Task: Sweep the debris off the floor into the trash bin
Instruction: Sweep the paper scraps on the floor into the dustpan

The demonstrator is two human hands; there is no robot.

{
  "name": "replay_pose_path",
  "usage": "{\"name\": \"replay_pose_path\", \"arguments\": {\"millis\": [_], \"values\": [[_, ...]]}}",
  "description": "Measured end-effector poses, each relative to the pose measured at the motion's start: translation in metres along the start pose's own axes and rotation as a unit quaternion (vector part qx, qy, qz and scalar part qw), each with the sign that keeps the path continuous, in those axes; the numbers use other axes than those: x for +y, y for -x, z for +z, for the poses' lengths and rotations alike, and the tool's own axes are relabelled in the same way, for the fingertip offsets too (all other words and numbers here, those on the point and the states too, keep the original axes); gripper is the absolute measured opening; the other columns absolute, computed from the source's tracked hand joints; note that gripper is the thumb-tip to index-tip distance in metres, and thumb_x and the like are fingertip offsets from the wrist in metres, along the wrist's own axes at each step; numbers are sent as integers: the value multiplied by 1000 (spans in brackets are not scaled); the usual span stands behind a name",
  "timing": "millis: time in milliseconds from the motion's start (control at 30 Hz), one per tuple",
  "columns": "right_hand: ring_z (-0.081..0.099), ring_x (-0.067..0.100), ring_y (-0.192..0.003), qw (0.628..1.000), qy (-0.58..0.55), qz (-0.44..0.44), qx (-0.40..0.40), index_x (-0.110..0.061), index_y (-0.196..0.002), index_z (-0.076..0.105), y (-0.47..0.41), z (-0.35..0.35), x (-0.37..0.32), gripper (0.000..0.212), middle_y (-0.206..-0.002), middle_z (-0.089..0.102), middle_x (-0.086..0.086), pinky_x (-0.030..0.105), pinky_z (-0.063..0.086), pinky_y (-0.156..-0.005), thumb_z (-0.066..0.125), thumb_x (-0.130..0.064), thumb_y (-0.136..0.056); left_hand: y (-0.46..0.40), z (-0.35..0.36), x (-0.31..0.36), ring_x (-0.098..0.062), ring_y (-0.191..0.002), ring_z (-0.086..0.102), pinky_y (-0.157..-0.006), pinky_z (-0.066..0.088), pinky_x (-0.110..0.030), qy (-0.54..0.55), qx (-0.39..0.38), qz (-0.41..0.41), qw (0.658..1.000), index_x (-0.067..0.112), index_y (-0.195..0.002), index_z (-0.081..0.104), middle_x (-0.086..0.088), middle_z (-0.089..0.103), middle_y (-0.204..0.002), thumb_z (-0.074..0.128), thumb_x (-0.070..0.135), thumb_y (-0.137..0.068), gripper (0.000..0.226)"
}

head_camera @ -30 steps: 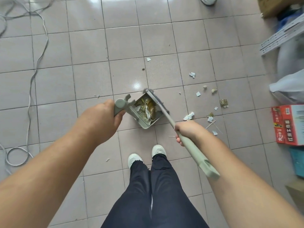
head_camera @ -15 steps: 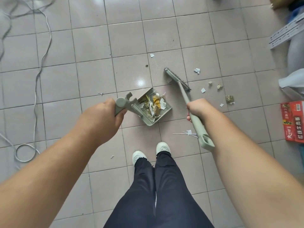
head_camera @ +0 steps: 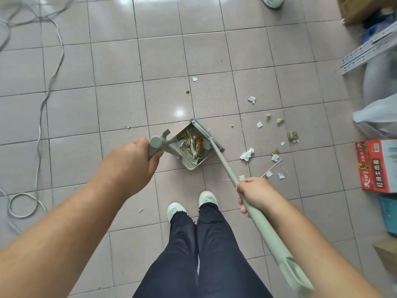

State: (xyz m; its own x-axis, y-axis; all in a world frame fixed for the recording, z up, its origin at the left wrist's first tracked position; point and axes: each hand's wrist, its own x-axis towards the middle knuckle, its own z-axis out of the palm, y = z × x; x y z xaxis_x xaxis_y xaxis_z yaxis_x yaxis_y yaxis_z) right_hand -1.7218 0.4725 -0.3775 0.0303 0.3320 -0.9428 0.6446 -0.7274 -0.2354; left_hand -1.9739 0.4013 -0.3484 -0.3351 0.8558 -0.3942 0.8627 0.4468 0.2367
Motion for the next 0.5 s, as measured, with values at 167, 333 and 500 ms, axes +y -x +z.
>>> {"name": "replay_pose_path", "arguments": {"millis": [167, 333, 500], "values": [[43, 18, -27, 999, -22, -12, 27, -12, -79, 53, 12, -9, 1, 18, -59, 48, 13, 13, 36, -31, 43, -2, -90, 2, 0, -1, -28, -66, 41, -58, 33, -34, -1, 7, 3, 1000, 12, -80, 34, -3, 43, -72, 40, 41, -92, 32], [44, 18, -28, 997, -13, -28, 71, -7, -91, 56, -22, -2, -5, 14, -61, 48, 14, 15, 40, -32, 43, -4, -90, 4, 4, -4, -29, -66, 44, -59, 39, -36, -4, 10, -1, 1000, 13, -81, 34, -4, 44, -73, 37, 44, -91, 33], [48, 20, -22, 998, 24, 4, 65, 4, -108, 56, -55, 15, -7, 26, -59, 52, 16, 18, 43, -33, 42, -2, -88, 5, 5, -3, -29, -67, 44, -58, 36, -34, 0, 12, -3, 1000, 13, -81, 34, -4, 44, -73, 37, 44, -92, 33]]}}
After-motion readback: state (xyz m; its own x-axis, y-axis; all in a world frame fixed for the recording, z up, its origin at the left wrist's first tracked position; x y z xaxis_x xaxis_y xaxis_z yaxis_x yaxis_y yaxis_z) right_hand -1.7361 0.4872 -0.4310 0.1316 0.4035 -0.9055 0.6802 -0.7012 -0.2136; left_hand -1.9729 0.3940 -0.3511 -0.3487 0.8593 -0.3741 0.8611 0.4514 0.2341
